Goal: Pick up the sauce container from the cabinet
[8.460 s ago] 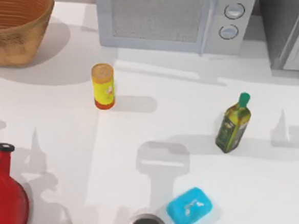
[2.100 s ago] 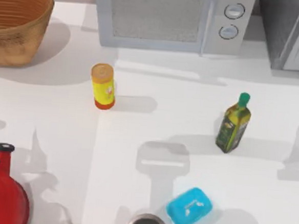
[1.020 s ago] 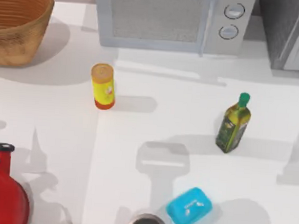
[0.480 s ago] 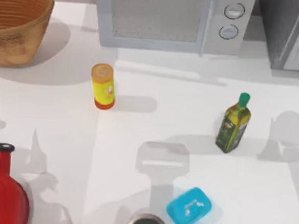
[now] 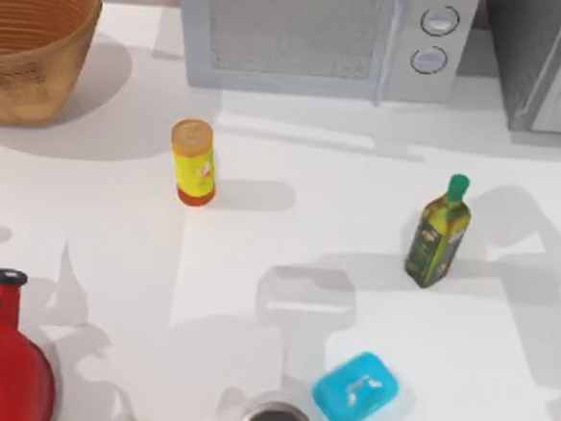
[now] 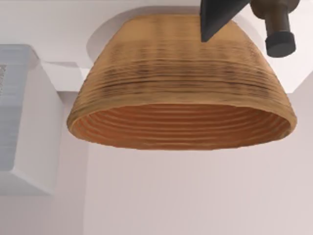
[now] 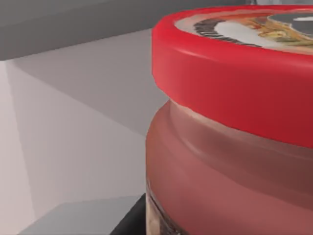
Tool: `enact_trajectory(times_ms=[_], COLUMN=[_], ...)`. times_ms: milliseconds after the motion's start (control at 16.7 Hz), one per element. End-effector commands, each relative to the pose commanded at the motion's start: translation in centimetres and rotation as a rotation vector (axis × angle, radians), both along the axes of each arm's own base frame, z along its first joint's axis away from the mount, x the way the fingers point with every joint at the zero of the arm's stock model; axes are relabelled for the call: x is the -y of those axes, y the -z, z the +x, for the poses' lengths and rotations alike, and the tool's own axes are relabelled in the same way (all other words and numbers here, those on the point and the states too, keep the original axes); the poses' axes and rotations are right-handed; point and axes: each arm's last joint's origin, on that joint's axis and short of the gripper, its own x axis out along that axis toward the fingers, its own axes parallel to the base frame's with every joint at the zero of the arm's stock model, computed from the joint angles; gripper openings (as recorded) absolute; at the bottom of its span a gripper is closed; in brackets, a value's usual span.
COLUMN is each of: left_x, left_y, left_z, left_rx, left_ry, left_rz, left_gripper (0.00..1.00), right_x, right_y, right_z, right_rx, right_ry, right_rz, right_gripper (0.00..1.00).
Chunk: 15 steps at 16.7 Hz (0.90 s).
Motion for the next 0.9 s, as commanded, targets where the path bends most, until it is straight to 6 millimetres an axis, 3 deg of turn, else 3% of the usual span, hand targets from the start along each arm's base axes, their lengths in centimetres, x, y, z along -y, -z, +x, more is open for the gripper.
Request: enact_trajectory(times_ms=[900], left_x=[0.0], left_y=[0.0], left_z=[0.0], left_rx=[0.0], left_ry=[0.0], left_rz=[0.0], left_gripper=[1.0], right_x=[-7.8], right_y=[3.5], right_z=[3.7], right_rx=[-0.034], right_ry=[-0.196], right_rz=[-0.032], right_gripper=[0.0])
